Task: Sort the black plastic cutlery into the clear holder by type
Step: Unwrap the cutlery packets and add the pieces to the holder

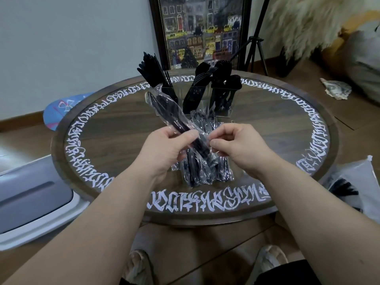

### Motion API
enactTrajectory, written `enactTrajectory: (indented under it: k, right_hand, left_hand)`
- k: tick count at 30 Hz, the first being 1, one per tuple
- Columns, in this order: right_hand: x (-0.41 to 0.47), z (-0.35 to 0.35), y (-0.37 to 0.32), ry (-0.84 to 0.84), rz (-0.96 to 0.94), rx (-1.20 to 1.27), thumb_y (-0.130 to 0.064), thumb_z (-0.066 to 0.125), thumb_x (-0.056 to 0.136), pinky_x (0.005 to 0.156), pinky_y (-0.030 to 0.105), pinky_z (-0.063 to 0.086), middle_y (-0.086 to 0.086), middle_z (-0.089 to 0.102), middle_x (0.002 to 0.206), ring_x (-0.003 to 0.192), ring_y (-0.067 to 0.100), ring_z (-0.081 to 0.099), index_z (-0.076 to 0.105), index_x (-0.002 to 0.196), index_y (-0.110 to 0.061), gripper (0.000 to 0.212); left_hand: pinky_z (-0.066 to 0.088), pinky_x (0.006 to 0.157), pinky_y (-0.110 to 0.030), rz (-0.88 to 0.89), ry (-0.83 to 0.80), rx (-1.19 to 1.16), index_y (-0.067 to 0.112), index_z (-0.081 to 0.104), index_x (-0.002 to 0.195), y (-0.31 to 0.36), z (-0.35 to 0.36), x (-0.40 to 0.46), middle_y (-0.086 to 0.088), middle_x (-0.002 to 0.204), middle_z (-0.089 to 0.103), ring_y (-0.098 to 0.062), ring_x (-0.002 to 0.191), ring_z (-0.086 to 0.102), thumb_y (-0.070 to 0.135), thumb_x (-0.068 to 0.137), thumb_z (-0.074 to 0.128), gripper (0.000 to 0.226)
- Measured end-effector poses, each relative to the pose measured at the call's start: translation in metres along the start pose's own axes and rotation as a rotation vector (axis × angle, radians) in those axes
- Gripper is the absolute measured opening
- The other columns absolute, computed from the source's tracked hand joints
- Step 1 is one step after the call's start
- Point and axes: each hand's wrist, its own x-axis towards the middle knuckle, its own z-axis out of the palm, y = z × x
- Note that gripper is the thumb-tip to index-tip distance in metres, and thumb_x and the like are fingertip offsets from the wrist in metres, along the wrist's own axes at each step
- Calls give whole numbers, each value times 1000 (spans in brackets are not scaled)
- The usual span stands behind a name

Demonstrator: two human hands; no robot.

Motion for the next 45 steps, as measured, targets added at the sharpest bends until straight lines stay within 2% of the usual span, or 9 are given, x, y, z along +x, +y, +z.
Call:
enactTrajectory:
  k: [5,10,18,23,31,34,39,43,45]
  right_hand:
    - [6,5,-1,91,-87,-53,-3,66,84,68,35,52,2,70,70,68,15,63,68,75,-25,24]
    - [8,5,-4,231,-168,-56,-5,66,83,62,23,49,-4,67,72,63,7,56,67,75,-28,24]
    - [1,19,-4,62,-388,-670,-32,77,72,71,29,45,-8,50,83,75,10,50,54,80,-23,26]
    - [5,17,0,148,-423,-601,-20,74,76,69,27,43,-7,53,78,72,12,52,60,74,-22,15]
    - [10,18,-3,171,-220,-397,-11,70,78,70,25,46,-9,59,76,69,8,56,62,66,-25,20]
    - [11,15,-3,168,-83,-154,-11,72,76,63,33,49,-7,62,65,60,11,55,66,62,-21,19]
    - [14,14,2,195,33,180,-2,67,77,79,54,52,5,65,66,66,20,58,66,63,-19,22]
    - [17,14,4,205,-11,93,-11,66,71,76,46,53,-5,67,82,73,14,60,66,78,-27,17]
    - [18,15,6,215,-48,-54,-20,72,73,72,32,52,-7,65,86,74,9,59,64,85,-26,16]
  left_hand:
    - [48,64,-27,-22,54,2,17,66,80,-1,1,5,-7,89,73,-16,76,63,19,83,72,7]
    - [48,56,-24,6,143,-18,14,63,79,-2,0,11,-10,85,70,-15,69,59,17,81,74,12]
    - [52,55,-25,46,236,-73,4,65,84,0,10,11,-8,75,71,-14,64,68,16,77,78,19]
    - [56,64,-30,83,205,-36,11,66,69,1,13,8,-8,70,72,-18,71,72,17,79,76,16]
    - [54,62,-25,150,203,-24,16,69,70,0,12,9,3,66,72,-14,72,71,12,82,73,13]
    - [55,61,-23,140,204,-84,14,69,71,0,12,11,2,69,72,-15,74,70,11,82,72,12]
    - [53,58,-19,113,190,-144,9,68,71,2,12,16,3,66,71,-10,68,68,11,82,73,12]
    - [55,62,-23,109,192,-108,11,70,76,0,15,24,-2,76,73,-16,76,70,12,82,73,7]
    - [56,67,-28,117,188,-98,11,71,79,0,18,29,-6,80,74,-21,82,71,12,82,73,4]
